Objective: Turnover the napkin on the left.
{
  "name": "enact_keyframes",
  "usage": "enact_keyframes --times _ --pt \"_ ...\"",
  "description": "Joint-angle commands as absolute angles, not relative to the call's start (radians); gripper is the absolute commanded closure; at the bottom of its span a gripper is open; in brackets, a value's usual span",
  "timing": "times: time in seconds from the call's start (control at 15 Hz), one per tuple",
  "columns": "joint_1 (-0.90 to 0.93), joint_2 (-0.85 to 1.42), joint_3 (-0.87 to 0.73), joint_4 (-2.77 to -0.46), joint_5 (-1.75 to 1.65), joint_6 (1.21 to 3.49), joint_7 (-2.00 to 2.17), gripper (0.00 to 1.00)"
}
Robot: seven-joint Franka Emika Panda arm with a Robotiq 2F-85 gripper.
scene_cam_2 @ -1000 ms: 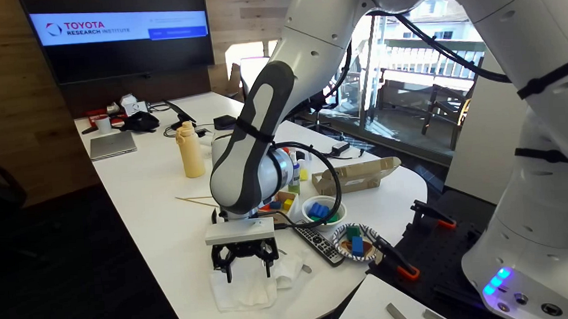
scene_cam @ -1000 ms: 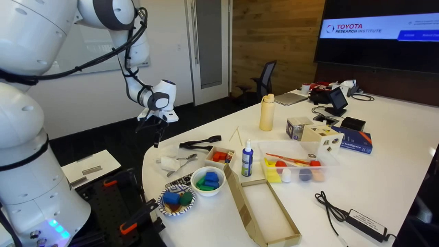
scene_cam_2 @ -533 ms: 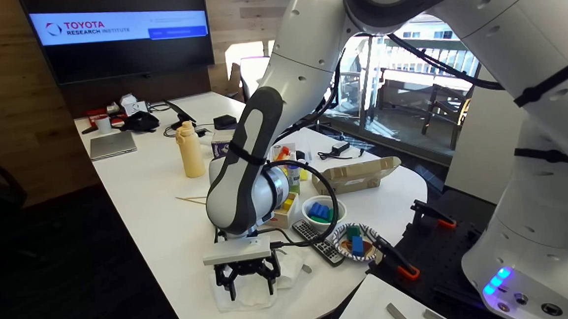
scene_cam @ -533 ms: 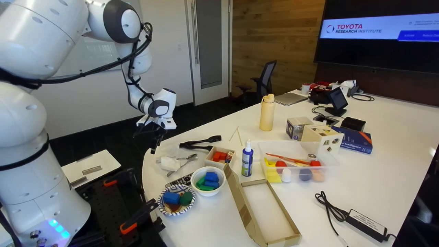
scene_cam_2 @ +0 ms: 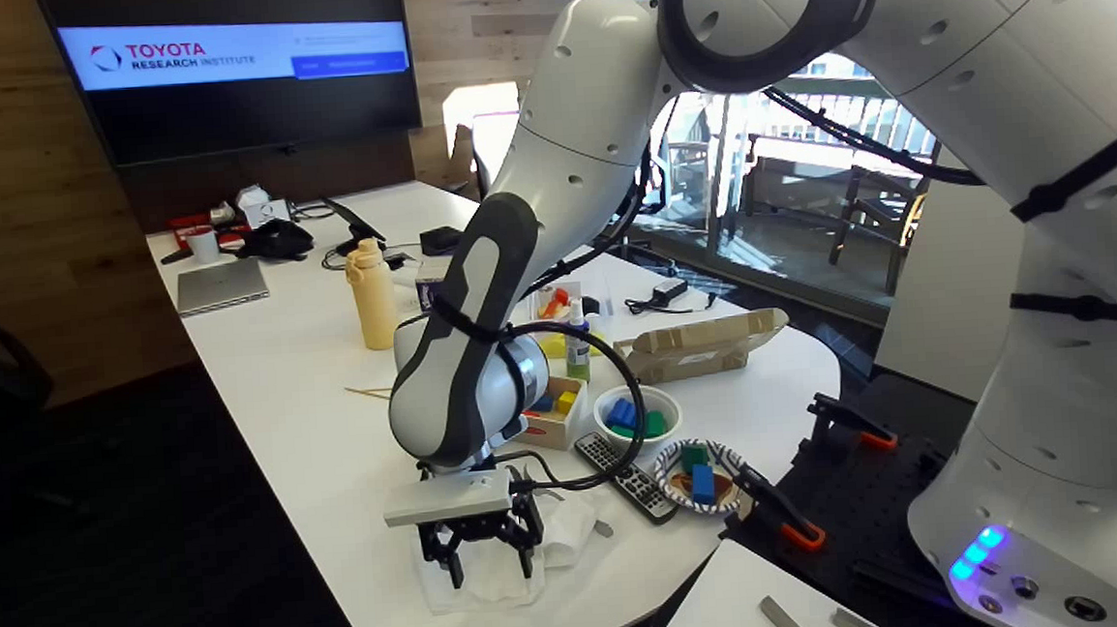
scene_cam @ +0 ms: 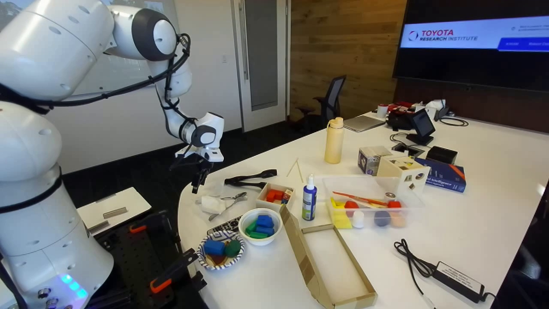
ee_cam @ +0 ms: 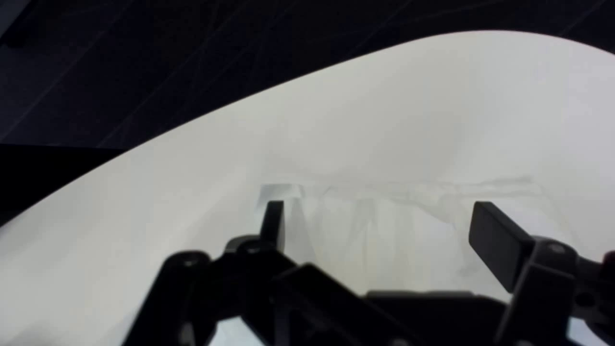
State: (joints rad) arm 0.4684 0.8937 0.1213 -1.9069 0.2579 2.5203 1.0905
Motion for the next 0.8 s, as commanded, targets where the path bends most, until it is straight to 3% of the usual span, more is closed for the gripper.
enact_keyframes --times 0.0,0.07,0.2,0.47,0.53,0.67,0.73 --pt "0.479 0.934 0.101 -1.835 0.229 2.457 1.126 0.03" --pt "0.476 0.946 0.099 -1.821 0.225 2.448 1.123 0.05" --pt "0.477 0.963 0.096 -1.798 0.220 2.433 1.124 0.22" --pt "0.477 0.993 0.094 -1.756 0.214 2.413 1.122 0.32" --pt "0.477 0.999 0.094 -1.746 0.212 2.408 1.122 0.54" --pt "0.480 1.007 0.092 -1.734 0.211 2.402 1.127 0.60" --pt "0.481 1.011 0.091 -1.728 0.210 2.400 1.127 0.69"
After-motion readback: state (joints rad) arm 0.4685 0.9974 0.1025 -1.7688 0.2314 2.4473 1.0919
